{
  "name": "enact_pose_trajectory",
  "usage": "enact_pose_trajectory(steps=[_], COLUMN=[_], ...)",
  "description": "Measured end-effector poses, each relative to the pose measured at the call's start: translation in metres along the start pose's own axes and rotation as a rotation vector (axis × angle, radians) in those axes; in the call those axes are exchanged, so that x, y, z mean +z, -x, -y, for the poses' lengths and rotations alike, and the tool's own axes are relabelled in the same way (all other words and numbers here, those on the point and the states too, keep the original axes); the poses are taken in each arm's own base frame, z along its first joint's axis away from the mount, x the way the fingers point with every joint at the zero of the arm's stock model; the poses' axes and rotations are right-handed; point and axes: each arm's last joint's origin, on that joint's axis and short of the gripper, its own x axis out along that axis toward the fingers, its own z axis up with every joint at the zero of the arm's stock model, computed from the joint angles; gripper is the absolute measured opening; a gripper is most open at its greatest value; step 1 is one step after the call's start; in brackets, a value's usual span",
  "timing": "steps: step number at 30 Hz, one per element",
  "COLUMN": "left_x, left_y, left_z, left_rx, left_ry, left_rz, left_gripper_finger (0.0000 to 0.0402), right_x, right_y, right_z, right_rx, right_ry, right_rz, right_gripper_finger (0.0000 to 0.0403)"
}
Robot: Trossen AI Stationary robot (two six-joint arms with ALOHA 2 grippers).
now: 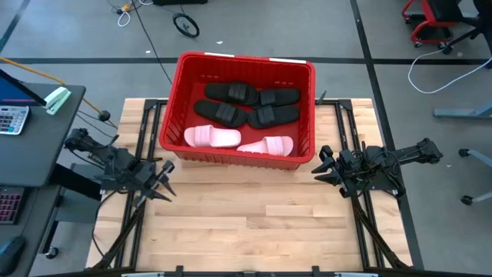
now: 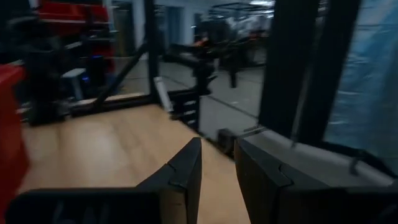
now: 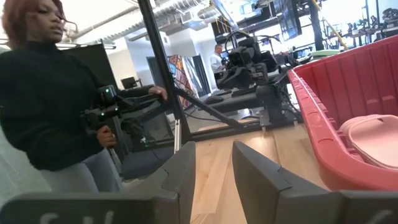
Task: Pick and place slides into bin
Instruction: Return to Home Position
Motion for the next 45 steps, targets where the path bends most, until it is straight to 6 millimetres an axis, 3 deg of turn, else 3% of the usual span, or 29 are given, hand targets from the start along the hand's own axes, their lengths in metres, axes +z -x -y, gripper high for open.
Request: enact_pose_trajectory(steps=[11,15,19,45], left_x=[0.000,-0.011,-0.023,-0.028], left_y=[0.007,0.004,-0.001,-0.001], left_z=[0.006,0.007,0.006,0.002], left_rx=[-0.161,-0.208,-0.215,-0.167], left_ry=[0.030,-0.045,0.014,0.044], left_rz=[0.014,0.041,0.097,0.034], left_gripper_finger=[0.0097,0.0101,0.0098,0.0089], right_x=[0.000,0.000,0.000,-0.001], right_y=[0.000,0.000,0.000,0.000], right_z=[0.000,0.000,0.000,0.000], right_rx=[0.000,-0.001,-0.001,-0.002], right_ry=[0.000,0.000,0.000,0.000], right_rz=[0.000,-0.001,-0.002,-0.005], right_gripper_finger=[0.0113,0.0113,0.0113,0.0113])
